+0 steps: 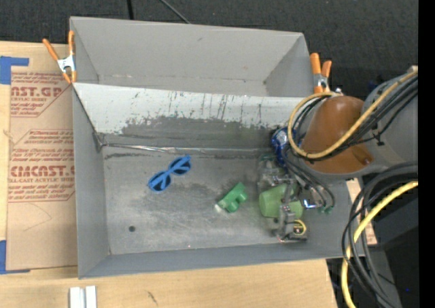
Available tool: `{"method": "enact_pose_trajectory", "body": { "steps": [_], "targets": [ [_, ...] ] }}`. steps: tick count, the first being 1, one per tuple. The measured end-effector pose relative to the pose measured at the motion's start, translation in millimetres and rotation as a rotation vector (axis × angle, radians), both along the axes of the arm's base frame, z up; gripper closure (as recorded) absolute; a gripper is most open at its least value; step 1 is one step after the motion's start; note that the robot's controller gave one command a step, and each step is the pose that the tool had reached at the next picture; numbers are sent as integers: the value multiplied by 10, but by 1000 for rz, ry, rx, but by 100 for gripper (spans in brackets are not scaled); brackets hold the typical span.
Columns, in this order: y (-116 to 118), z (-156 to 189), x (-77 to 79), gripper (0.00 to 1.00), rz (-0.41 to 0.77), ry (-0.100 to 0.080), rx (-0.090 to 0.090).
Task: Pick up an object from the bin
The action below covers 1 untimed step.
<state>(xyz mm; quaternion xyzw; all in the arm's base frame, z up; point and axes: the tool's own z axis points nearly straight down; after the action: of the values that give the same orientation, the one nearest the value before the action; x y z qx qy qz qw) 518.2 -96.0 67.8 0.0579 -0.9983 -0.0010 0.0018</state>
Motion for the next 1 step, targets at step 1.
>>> {"method": "enact_pose_trajectory", "body": {
  "steps": [1],
  "targets": [
    [-1, 15, 10, 100, 1, -3, -1]
  ]
}}
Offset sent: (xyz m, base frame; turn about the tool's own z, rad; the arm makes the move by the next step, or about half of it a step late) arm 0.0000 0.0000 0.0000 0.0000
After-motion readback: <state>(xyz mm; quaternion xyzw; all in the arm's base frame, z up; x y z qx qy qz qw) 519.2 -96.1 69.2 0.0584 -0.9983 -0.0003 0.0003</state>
